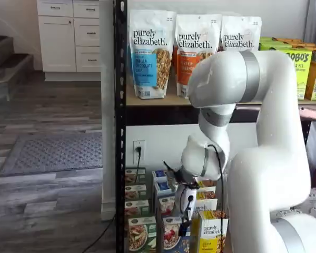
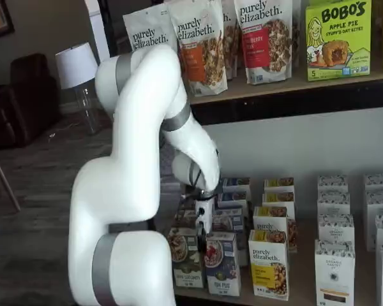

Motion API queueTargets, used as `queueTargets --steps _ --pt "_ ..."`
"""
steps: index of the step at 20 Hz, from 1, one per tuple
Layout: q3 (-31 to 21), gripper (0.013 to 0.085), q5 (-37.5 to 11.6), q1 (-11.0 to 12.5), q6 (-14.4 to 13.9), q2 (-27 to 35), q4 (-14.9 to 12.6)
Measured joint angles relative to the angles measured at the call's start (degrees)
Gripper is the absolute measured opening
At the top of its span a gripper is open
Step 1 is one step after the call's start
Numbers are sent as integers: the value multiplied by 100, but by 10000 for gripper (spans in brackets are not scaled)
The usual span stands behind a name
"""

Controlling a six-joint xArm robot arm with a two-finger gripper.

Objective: Pick up the blue and white box that is on the bottom shelf, the second box from the left

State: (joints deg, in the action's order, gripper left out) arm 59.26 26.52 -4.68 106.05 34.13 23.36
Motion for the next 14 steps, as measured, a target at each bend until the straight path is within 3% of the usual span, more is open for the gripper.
queueTargets --steps 3,7,9,12,14 --pt "69 850 56 -55 -185 72 -148" --pt "92 850 -56 -155 -111 151 29" --pt "54 850 -222 -201 166 162 370" --pt "-22 850 -587 -288 785 172 1116" --pt "-39 850 -747 -317 1006 192 1377"
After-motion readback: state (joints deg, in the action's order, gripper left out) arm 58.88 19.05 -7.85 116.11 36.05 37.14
